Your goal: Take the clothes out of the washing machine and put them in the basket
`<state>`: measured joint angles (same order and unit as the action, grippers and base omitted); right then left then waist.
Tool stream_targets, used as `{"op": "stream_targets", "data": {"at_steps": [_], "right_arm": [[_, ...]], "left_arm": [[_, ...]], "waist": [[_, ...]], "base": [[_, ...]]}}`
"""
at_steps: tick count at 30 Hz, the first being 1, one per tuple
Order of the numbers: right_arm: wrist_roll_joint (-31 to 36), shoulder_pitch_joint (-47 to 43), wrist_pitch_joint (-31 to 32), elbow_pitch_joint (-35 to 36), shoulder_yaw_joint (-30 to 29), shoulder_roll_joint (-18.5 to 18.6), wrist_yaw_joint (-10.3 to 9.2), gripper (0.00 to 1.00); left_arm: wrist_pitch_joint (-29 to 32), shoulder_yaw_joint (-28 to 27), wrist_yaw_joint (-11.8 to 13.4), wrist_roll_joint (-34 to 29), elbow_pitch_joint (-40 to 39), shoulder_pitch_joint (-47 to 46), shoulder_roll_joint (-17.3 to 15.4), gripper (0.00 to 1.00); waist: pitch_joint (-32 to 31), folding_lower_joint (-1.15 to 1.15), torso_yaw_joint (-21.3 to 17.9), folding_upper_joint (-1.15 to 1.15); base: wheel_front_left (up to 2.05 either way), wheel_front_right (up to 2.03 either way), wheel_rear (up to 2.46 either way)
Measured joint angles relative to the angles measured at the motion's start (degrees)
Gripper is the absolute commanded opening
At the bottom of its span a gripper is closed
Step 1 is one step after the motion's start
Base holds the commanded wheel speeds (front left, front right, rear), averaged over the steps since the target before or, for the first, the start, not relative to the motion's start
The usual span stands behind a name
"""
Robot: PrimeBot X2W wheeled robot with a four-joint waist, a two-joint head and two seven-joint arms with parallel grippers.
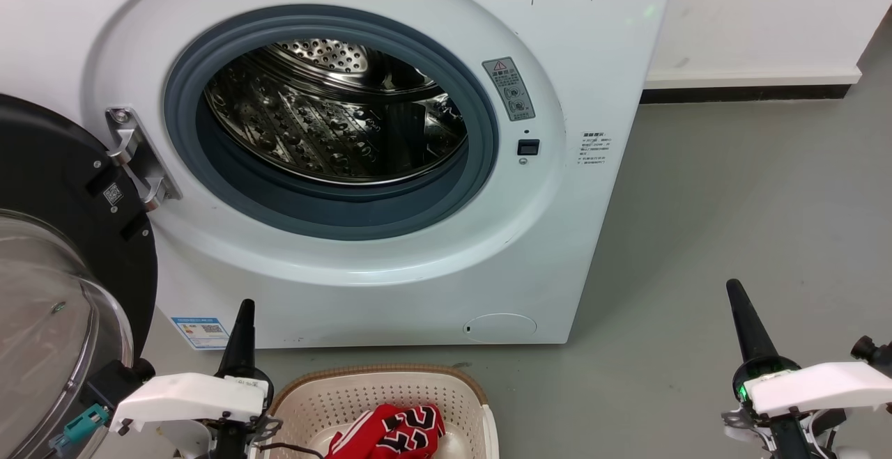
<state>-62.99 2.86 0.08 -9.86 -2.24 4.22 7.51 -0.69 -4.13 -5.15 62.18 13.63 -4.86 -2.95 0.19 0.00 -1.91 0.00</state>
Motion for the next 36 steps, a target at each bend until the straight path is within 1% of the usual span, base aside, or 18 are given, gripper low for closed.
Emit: {"op": "stream_targets", "data": {"at_steps": [19,36], "right_arm": [[-11.34,0.81,1.82,-1.47,-0.84,0.02,-0.01,0.0],[-19.53,1.86,3.09,-2.55,-1.49,0.01,-0.01,0.0]], "left_arm": [[2.57,-0.85,-0.91,11.05,0.14,-0.32,0.03,0.0],[4.58,-1.56,-1.44,19.04,0.29,-0.57,0.03,0.0]], "waist": [[-0.01,0.0,0.6,0.0],[-0.01,0.0,1.1,0.0]], "base": [[0.0,0.0,0.0],[0.0,0.0,0.0]]}}
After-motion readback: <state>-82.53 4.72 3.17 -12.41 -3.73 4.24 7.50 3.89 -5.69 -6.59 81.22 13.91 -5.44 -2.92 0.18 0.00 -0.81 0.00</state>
